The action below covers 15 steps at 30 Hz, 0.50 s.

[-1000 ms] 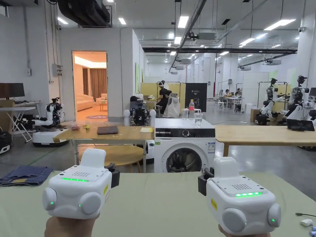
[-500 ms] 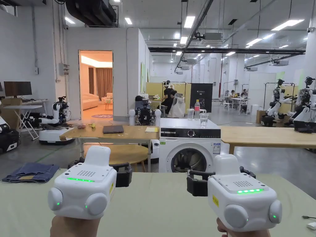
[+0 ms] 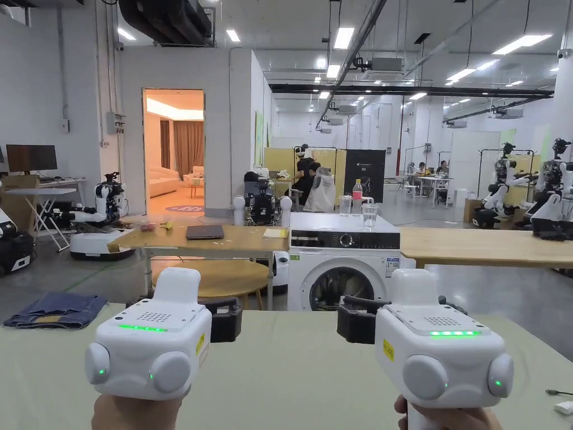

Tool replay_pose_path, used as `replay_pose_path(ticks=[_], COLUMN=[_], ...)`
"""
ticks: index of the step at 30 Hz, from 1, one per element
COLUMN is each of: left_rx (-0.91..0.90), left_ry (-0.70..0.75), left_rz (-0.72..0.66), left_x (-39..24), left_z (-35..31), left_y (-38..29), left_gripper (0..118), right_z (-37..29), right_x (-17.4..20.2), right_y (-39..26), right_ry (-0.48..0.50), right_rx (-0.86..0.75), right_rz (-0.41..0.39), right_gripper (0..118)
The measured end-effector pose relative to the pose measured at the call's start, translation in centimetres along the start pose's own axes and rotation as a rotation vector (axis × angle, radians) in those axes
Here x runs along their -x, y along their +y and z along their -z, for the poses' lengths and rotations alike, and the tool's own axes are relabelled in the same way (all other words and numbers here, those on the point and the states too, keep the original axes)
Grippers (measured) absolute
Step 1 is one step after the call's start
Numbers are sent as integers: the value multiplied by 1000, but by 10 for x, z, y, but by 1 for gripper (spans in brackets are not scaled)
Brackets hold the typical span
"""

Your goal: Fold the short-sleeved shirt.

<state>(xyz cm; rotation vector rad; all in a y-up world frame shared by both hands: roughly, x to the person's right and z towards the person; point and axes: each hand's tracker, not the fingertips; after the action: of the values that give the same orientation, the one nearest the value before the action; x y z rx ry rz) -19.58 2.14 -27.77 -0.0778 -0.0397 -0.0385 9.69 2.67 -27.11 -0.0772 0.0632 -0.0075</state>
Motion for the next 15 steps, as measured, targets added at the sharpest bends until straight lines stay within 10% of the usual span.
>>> replay_pose_path(ticks=[15], left_rx=[12], left_ry=[2], left_rz=[-12], left_x=[8], left_z=[1], left_y=[-5], left_gripper=[106], right_z=[-12], right_x=[3], right_y=[8], right_ry=[46], right_rx=[-2], right_rz=[55], right_gripper=[118])
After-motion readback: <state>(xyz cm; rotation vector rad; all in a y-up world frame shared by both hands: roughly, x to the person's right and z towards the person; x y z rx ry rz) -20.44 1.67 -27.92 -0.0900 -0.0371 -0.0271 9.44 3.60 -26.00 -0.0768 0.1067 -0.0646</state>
